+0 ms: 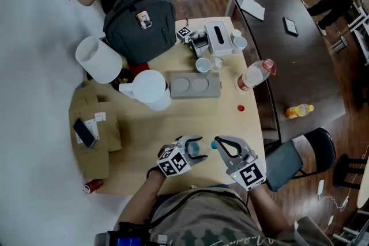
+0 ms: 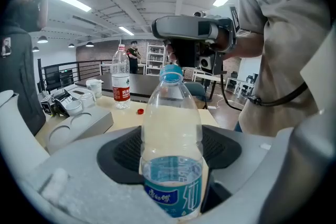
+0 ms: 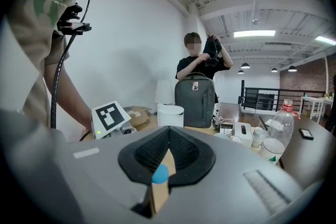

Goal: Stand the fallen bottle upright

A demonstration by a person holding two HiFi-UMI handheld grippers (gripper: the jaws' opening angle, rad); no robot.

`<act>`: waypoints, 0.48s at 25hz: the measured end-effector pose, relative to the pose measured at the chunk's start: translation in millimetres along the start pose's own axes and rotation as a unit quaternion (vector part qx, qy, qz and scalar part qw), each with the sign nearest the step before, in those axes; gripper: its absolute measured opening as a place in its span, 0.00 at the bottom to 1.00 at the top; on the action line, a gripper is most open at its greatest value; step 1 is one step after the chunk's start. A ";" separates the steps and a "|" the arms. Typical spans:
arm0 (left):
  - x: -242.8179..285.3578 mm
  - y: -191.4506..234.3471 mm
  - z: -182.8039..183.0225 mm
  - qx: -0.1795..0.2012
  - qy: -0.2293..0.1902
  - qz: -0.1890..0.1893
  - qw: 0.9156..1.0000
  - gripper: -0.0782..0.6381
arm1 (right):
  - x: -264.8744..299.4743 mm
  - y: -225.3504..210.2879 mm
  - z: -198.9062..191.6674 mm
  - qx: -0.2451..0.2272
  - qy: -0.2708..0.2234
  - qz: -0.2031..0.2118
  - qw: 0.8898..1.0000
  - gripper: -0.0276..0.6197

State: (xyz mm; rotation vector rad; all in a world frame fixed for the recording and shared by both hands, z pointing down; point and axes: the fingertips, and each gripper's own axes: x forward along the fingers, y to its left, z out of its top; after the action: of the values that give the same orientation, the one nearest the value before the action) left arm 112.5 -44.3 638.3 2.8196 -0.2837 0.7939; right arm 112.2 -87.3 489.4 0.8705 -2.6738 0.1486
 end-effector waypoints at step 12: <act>-11.6 10.0 7.6 -0.022 -0.067 0.022 0.997 0.56 | 0.8 -5.0 3.7 -0.006 0.005 -0.002 1.000 0.05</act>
State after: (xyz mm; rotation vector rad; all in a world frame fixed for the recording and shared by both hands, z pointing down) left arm 104.1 -54.3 627.2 2.8388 -0.3793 0.6003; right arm 113.5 -92.4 486.2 0.8695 -2.6607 0.1363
